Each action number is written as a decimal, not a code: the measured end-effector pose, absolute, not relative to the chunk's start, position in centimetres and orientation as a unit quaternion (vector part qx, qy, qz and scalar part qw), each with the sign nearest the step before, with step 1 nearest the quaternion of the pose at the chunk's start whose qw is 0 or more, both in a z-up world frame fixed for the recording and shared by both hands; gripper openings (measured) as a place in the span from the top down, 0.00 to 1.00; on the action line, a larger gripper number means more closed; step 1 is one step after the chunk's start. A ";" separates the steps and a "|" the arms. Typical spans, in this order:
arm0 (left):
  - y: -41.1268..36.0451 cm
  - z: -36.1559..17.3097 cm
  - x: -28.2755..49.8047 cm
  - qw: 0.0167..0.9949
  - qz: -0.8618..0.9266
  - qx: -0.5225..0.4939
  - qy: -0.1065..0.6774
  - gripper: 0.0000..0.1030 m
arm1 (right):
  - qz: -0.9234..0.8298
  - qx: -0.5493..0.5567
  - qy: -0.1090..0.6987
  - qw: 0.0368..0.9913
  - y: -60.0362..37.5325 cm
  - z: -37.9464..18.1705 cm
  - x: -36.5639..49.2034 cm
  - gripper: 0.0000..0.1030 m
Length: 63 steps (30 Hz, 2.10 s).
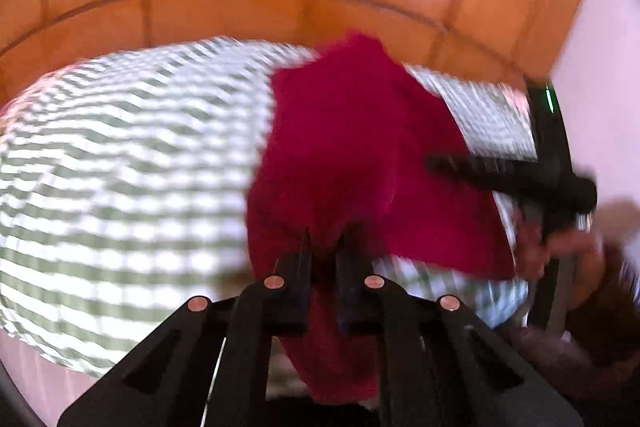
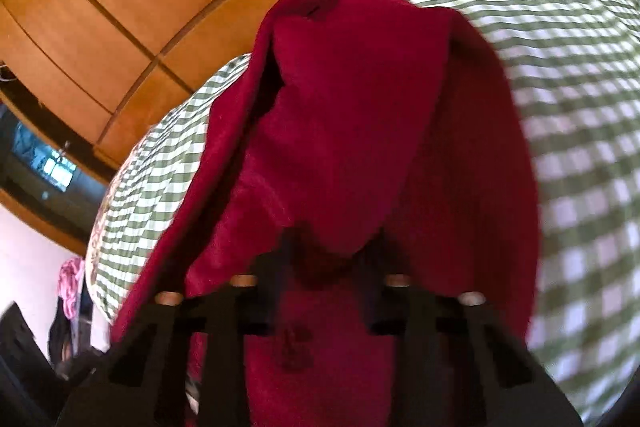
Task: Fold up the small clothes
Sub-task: 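Grasp the dark red sweater with the left gripper while the right gripper grasps it too, then lift the sweater with both grippers, shake it out and lay it flat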
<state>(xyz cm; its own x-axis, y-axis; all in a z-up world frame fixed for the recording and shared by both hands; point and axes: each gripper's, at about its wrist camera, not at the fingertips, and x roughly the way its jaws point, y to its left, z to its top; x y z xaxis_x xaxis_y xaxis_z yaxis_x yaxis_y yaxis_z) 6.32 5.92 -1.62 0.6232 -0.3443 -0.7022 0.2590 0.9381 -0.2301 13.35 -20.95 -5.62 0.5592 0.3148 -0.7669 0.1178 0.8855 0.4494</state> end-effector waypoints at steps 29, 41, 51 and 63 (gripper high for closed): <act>17.1 3.3 28.9 0.915 0.049 -0.084 0.391 0.26 | -0.252 0.112 0.391 0.878 -47.0 2.3 21.1 0.20; 7.6 -6.9 18.1 0.813 -0.228 -0.220 0.489 0.44 | 0.048 0.222 0.537 0.812 -32.2 -6.6 7.1 0.52; 4.0 -5.9 17.4 0.792 -0.266 -0.261 0.483 0.92 | 0.078 0.148 0.522 0.837 -27.9 -4.5 7.0 0.92; 12.8 0.5 8.8 0.824 -0.209 -0.172 0.498 0.91 | 0.035 0.090 0.492 0.865 -34.8 -0.2 2.5 0.93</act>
<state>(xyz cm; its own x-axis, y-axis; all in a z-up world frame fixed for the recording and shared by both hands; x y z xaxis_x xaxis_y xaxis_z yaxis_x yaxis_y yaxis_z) 8.76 12.78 0.52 0.4162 -0.5147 -0.7496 0.1727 0.8541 -0.4906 2.46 -34.83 -0.19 0.5132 0.1493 -0.8452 0.0270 0.9815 0.1898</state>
